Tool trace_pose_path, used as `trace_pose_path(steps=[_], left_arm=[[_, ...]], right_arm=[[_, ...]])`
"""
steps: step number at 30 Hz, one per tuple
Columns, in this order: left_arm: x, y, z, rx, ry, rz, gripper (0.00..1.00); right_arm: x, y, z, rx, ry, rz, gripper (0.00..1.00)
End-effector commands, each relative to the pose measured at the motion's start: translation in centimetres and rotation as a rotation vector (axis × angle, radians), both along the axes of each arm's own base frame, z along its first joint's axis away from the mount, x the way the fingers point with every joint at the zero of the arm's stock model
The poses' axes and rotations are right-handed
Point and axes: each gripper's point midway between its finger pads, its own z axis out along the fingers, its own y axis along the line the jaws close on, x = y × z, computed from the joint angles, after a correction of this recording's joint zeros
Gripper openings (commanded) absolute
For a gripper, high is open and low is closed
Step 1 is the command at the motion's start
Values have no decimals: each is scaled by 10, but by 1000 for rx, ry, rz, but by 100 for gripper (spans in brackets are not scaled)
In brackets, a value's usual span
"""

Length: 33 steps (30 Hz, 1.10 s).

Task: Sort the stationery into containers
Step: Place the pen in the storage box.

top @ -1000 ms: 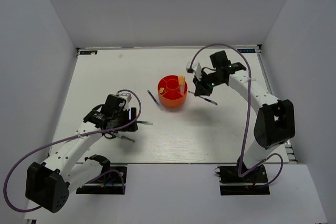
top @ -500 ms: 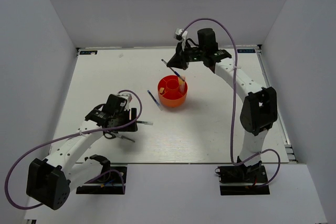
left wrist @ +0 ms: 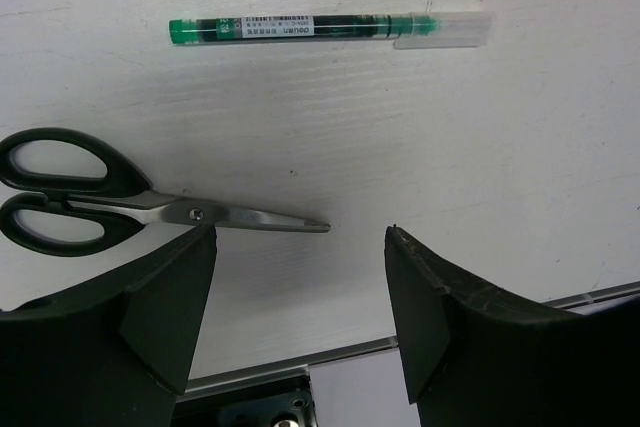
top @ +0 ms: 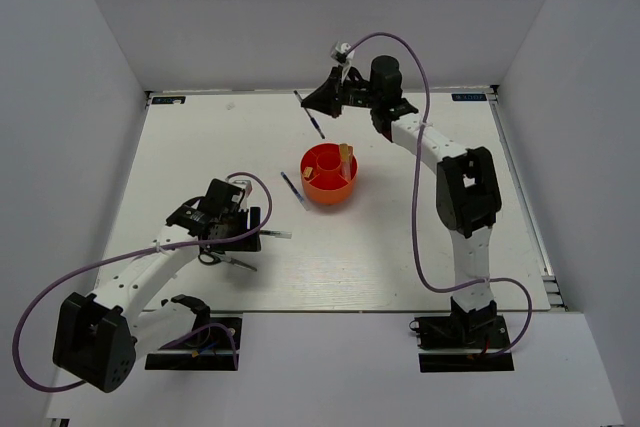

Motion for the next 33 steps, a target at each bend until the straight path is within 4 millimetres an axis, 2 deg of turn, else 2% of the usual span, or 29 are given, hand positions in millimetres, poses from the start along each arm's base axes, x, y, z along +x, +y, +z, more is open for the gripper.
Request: trace_pose_path(steps=[1,9,18,22,25,27,33], left_arm=[[1,3,0,10,-7,7,78],[2,3,0,11,-13,7,78],[1,4,0,12,-13,8,78],[2,3,2,9,-20,4,78],[2,3,2,7,-23,2,78],[2,3,2,7,-21,0,78],[2,2,3,0,-28,1,78]], right_arm=[[3,2,16,98,-84,19,0],[4,-7,-39,37,-78,8,0],[-4,-16,-68,15,-82,18,0],[-16,-16,-76,14,-68,47,0],[-20,-18,-80,8,-58,53,9],[-23,-21,-80,4,-59,53,23],[-28,-25,-75,-4,-65,44,46]])
